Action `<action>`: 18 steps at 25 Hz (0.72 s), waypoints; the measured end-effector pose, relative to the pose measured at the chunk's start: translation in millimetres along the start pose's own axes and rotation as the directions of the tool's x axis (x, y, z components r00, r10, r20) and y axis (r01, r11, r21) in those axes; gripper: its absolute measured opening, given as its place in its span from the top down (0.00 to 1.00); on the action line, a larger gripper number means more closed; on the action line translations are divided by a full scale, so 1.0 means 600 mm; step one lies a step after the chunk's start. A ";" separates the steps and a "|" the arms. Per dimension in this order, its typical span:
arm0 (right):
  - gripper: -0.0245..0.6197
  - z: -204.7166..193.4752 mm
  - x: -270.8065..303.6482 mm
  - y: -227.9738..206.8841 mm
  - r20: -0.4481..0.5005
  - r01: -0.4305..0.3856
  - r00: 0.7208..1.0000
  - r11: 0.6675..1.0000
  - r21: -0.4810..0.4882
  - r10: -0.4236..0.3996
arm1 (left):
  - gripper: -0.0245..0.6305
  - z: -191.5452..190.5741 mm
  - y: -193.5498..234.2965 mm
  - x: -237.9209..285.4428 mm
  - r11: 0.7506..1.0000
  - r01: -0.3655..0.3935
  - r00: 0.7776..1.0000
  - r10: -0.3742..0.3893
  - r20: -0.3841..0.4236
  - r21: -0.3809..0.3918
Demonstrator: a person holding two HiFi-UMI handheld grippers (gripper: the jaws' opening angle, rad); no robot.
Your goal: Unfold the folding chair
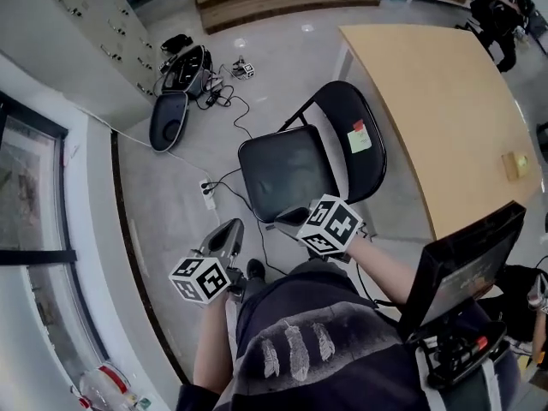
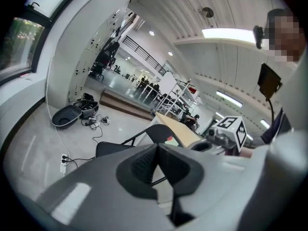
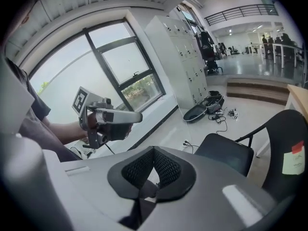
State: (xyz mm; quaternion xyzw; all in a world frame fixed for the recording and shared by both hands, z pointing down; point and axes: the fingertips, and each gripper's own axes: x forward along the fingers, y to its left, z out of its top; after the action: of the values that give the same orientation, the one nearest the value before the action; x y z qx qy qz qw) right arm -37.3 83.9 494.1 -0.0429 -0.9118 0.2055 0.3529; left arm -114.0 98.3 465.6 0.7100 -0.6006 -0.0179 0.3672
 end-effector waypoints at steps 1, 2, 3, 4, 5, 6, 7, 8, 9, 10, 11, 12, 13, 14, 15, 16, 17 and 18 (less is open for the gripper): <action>0.96 0.015 0.015 0.012 0.008 0.012 1.000 1.000 0.006 -0.012 | 0.96 0.007 0.009 -0.010 1.000 0.027 1.000 -0.027 0.002 0.005; 0.96 0.032 0.030 0.024 0.018 0.025 1.000 1.000 0.014 -0.025 | 0.96 0.017 0.018 -0.020 0.998 0.053 0.999 -0.053 0.003 0.018; 0.96 0.048 0.044 0.038 0.031 0.039 0.999 0.999 0.025 -0.040 | 0.96 0.029 0.025 -0.030 0.996 0.076 0.997 -0.076 0.005 0.037; 0.96 0.065 0.057 0.053 0.046 0.054 0.997 0.998 0.035 -0.055 | 0.96 0.041 0.031 -0.042 0.994 0.094 0.995 -0.094 0.009 0.061; 0.96 0.080 0.069 0.069 0.062 0.069 0.996 0.997 0.042 -0.071 | 0.96 0.053 0.039 -0.057 0.991 0.106 0.994 -0.108 0.017 0.085; 0.96 0.093 0.083 0.087 0.077 0.082 0.993 0.996 0.045 -0.086 | 0.96 0.063 0.050 -0.076 0.988 0.113 0.993 -0.116 0.027 0.105; 0.96 0.106 0.098 0.107 0.091 0.091 0.991 0.995 0.041 -0.095 | 0.96 0.071 0.062 -0.097 0.986 0.115 0.992 -0.120 0.040 0.122; 0.96 0.116 0.111 0.126 0.101 0.097 0.990 0.995 0.028 -0.099 | 0.96 0.077 0.073 -0.118 0.984 0.116 0.991 -0.124 0.053 0.135; 0.96 0.124 0.120 0.144 0.108 0.103 0.989 0.995 0.010 -0.104 | 0.96 0.083 0.079 -0.136 0.981 0.121 0.989 -0.132 0.065 0.149; 0.96 0.130 0.122 0.158 0.116 0.115 0.987 0.993 -0.008 -0.114 | 0.96 0.088 0.078 -0.149 0.977 0.134 0.987 -0.147 0.070 0.165; 0.96 0.135 0.119 0.169 0.124 0.133 0.984 0.991 -0.022 -0.130 | 0.96 0.093 0.072 -0.159 0.970 0.157 0.983 -0.171 0.067 0.184; 0.96 0.139 0.112 0.177 0.134 0.154 0.980 0.988 -0.029 -0.148 | 0.96 0.096 0.062 -0.165 0.961 0.184 0.978 -0.199 0.059 0.205; 0.96 0.141 0.103 0.184 0.142 0.173 0.976 0.984 -0.028 -0.168 | 0.96 0.099 0.051 -0.168 0.951 0.210 0.973 -0.226 0.046 0.228; 0.96 0.142 0.093 0.189 0.150 0.192 0.971 0.981 -0.022 -0.187 | 0.96 0.100 0.040 -0.168 0.939 0.234 0.968 -0.249 0.030 0.254; 0.96 0.141 0.081 0.191 0.158 0.212 0.965 0.977 -0.012 -0.207 | 0.96 0.099 0.030 -0.165 0.925 0.254 0.963 -0.269 0.015 0.282; 0.96 0.138 0.069 0.191 0.167 0.231 0.959 0.973 0.001 -0.228 | 0.96 0.098 0.021 -0.159 0.912 0.271 0.958 -0.286 0.005 0.307; 0.96 0.134 0.057 0.189 0.175 0.250 0.953 0.968 0.014 -0.249 | 0.96 0.097 0.011 -0.153 0.901 0.288 0.953 -0.304 -0.001 0.326; 0.96 0.130 0.046 0.188 0.185 0.267 0.946 0.963 0.027 -0.267 | 0.96 0.096 0.000 -0.149 0.892 0.305 0.947 -0.322 -0.005 0.335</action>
State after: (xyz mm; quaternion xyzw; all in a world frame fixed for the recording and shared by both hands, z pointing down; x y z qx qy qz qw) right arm -116.9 166.2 413.7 0.1006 -0.9381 0.1596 0.2905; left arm -165.9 146.7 386.5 0.8483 -0.4818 0.0064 0.2195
